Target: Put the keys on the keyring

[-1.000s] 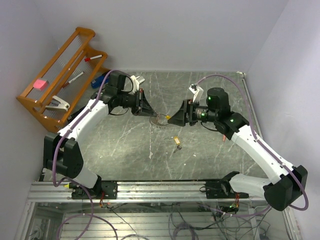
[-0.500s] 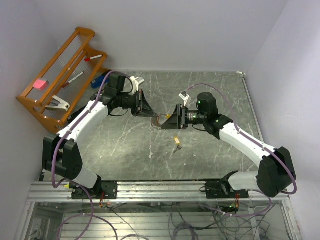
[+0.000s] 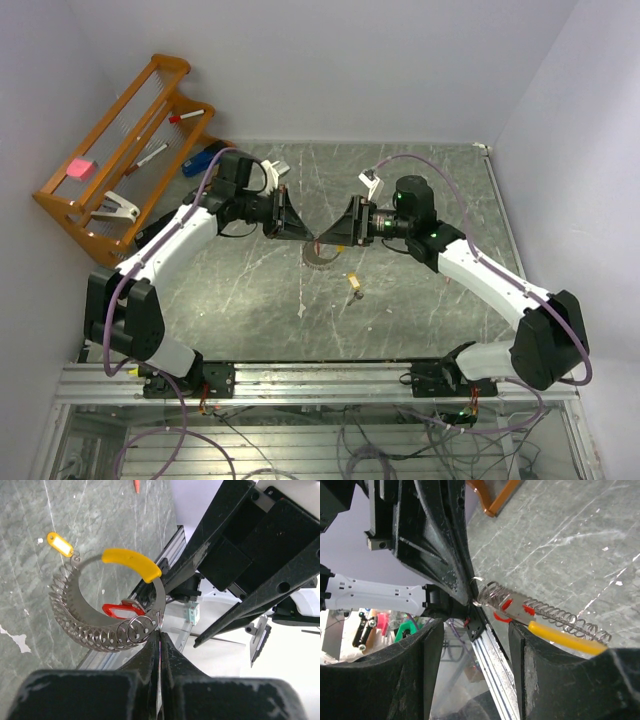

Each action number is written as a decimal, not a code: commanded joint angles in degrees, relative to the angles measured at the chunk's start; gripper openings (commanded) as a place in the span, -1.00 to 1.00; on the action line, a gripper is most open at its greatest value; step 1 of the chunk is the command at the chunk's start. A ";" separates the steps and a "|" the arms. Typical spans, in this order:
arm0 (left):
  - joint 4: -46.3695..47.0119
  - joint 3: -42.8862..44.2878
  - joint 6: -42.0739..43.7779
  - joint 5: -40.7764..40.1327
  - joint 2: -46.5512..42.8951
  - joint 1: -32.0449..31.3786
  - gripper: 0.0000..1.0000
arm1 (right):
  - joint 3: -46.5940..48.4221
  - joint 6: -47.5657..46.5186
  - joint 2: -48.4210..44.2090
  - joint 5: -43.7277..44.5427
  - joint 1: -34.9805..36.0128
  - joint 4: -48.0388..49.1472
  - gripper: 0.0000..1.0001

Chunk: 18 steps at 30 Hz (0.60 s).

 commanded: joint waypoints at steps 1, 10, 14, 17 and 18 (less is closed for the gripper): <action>-4.08 -1.02 -11.52 2.29 -0.82 -0.93 -0.86 | 0.97 -2.03 0.86 1.91 -0.20 -0.82 0.08; -1.72 -1.72 -18.76 2.08 1.56 -1.87 -0.86 | -2.10 0.16 1.15 1.12 -0.44 0.95 0.02; 0.49 -2.77 -21.64 2.75 2.40 -2.64 -0.86 | -0.50 0.32 3.36 1.86 -0.65 3.82 0.02; 2.44 -2.66 -23.48 3.32 3.14 -2.60 -0.86 | 1.60 -1.11 5.33 2.60 -0.86 3.64 0.02; 2.63 -2.43 -23.74 3.61 3.49 -2.65 -0.86 | 2.25 -1.34 5.97 2.65 -1.09 4.06 0.02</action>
